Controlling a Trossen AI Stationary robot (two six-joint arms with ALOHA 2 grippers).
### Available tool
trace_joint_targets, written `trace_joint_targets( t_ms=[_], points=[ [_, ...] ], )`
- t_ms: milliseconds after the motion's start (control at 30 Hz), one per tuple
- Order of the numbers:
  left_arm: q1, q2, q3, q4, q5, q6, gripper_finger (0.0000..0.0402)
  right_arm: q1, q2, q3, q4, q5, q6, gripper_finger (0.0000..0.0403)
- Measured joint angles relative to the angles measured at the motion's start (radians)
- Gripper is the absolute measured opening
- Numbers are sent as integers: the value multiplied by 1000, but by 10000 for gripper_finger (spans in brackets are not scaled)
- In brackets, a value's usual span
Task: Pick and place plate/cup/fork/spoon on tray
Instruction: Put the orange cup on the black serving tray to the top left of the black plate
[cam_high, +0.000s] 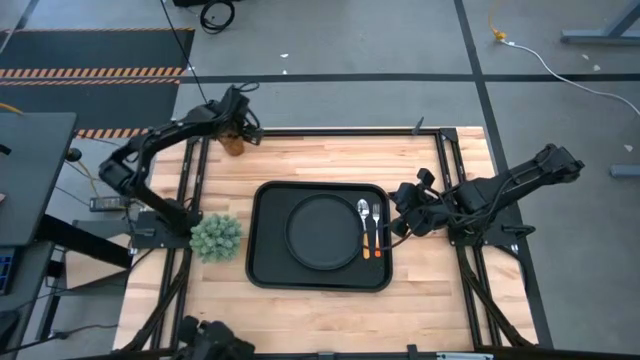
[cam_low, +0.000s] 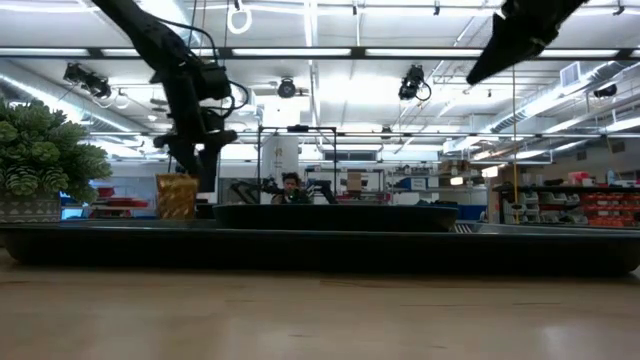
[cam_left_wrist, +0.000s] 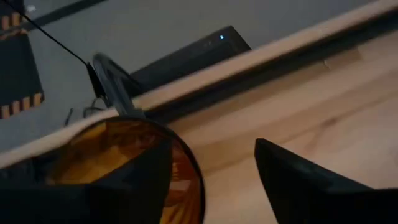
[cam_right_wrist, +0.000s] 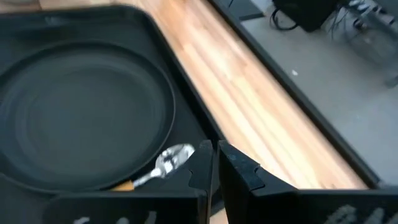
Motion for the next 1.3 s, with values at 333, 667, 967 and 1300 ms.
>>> trace_joint_targets(
  t_ms=[333,667,967,1300],
  points=[
    [0,33,83,3,-29,-7,246,0,0,-84,0,-43,75,32],
    [-8,33,82,-120,-90,-57,223,0,0,-93,2,-43,73,32],
    [-24,55,82,-214,-112,-79,195,0,0,-93,2,-43,66,32],
    [-65,152,81,-275,-93,-77,193,1,0,-93,0,-43,60,32]
  ],
)
